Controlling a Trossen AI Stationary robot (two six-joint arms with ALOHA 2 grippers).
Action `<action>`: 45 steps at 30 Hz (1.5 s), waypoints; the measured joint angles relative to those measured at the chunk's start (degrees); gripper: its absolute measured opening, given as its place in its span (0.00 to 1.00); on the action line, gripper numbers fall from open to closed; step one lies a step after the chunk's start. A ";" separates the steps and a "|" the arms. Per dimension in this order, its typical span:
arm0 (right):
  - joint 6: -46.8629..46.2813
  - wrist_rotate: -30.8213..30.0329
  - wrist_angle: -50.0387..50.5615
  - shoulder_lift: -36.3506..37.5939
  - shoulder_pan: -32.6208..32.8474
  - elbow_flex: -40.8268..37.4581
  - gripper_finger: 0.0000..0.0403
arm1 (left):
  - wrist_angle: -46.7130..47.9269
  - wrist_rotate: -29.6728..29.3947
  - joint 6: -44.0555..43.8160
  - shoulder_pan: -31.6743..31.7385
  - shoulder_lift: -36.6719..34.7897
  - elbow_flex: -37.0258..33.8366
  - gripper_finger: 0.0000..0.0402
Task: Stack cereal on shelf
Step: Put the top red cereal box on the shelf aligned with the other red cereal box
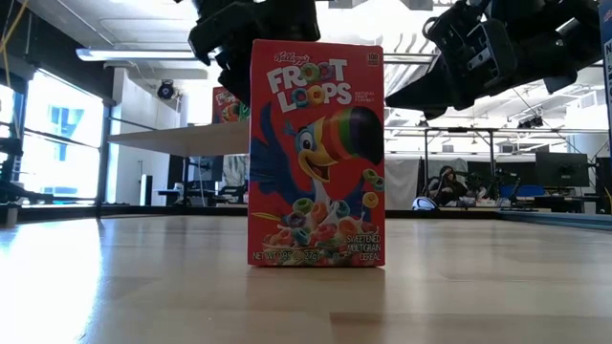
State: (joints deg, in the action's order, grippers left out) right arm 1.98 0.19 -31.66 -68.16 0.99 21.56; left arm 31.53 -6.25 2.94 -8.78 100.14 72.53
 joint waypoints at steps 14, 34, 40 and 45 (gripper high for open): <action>-0.02 0.02 0.68 -0.02 0.00 0.00 0.00 | 15.52 1.78 5.73 0.66 -13.87 0.14 0.39; -0.48 0.04 0.71 -0.02 0.00 0.00 0.00 | 41.72 -6.40 26.84 22.90 -29.60 12.72 0.39; -0.66 0.04 1.15 -0.02 0.00 0.00 0.00 | 37.15 -3.16 35.53 33.51 -28.09 12.74 0.39; -0.66 0.04 1.47 -0.02 0.00 0.00 0.00 | 35.26 0.43 38.30 37.35 -26.36 12.76 0.39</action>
State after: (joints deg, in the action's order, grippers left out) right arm 1.32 0.23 -30.19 -68.18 0.99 21.56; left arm 66.79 -5.82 41.24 28.58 73.77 85.30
